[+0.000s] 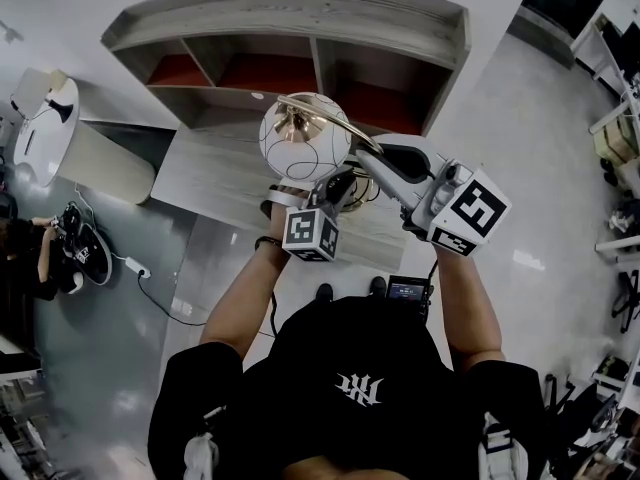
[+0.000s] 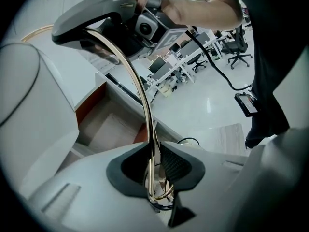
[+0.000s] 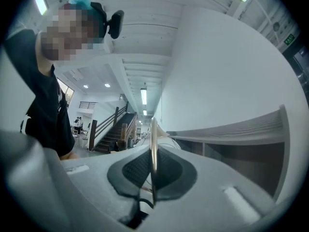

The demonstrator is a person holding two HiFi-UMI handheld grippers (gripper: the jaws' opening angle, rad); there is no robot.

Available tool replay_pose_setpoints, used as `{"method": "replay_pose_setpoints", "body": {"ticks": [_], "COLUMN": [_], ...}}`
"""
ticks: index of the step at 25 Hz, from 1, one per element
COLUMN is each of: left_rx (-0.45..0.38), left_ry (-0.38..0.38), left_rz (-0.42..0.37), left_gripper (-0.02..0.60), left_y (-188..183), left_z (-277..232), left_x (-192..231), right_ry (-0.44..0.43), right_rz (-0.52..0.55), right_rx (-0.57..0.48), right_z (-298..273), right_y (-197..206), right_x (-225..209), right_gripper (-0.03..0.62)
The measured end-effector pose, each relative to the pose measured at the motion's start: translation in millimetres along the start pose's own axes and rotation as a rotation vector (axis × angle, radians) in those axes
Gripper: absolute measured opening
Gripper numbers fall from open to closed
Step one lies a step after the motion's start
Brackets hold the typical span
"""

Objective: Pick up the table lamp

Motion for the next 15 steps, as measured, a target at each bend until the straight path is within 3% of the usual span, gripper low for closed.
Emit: {"method": "replay_pose_setpoints", "body": {"ticks": [15], "left_rx": [0.020], "left_ry": [0.016], "left_rz": [-0.021], "left_gripper": [0.073], "left_y": [-11], "left_z": [13], "left_x": [1], "right_ry": [-0.010], "right_rz": [-0.033], "right_rx": [-0.019], "right_z": [1], "right_y": [-11], "right_x": [-1], "right_gripper": [0.009]}}
Point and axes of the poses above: the fingertips, and each gripper's own axes: z backward along the fingers, x to its left, y out of its underside, the point moved 6 cm from there along z, backward along the fingers, and after that the axes turned 12 degrees about z, right-handed, at the moved point
